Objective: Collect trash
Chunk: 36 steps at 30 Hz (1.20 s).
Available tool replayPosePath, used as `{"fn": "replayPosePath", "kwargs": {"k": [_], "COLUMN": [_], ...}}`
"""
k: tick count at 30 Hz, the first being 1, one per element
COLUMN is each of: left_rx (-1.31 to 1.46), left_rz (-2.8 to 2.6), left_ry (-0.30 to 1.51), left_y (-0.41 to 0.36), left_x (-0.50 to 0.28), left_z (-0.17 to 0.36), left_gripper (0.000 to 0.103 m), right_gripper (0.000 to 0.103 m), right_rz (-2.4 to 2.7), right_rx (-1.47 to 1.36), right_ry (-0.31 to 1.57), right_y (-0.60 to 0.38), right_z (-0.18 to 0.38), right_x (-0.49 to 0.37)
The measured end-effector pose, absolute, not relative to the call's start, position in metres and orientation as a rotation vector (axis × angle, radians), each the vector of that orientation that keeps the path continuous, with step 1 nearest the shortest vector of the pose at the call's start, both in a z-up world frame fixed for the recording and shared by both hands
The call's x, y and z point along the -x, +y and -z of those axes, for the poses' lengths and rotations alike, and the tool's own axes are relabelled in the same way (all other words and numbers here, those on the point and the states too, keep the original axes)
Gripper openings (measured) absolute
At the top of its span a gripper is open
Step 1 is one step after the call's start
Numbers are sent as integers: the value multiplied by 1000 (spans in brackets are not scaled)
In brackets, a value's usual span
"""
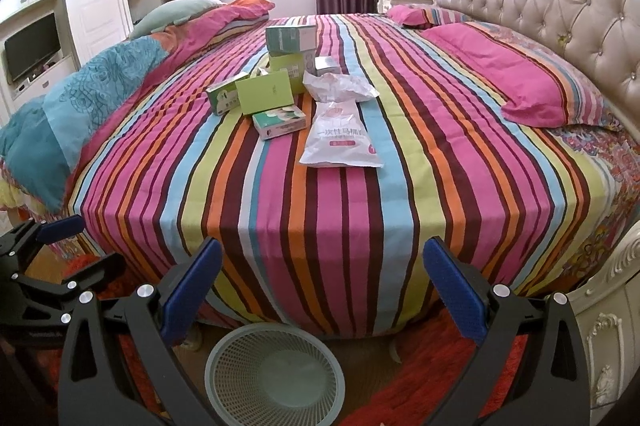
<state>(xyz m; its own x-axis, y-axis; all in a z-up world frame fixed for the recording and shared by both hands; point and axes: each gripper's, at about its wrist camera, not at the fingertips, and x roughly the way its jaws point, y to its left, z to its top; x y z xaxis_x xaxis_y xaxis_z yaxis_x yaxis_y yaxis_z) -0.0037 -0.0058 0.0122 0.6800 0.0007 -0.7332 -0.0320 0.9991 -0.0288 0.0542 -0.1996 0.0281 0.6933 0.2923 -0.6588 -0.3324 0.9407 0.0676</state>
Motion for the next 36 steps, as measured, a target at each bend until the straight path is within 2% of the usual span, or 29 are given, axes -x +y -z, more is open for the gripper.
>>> {"fn": "replayPosePath", "kwargs": {"k": [36], "left_rx": [35], "left_rz": [10], "left_ry": [821], "left_y": [-13], "left_x": [5], "left_z": [-14], "left_gripper": [97], "right_gripper": [96], "right_rz": [-375], "right_rx": [62], "right_ry": [695], "right_y": [-196], "right_z": [-33], "right_x": [-45]}}
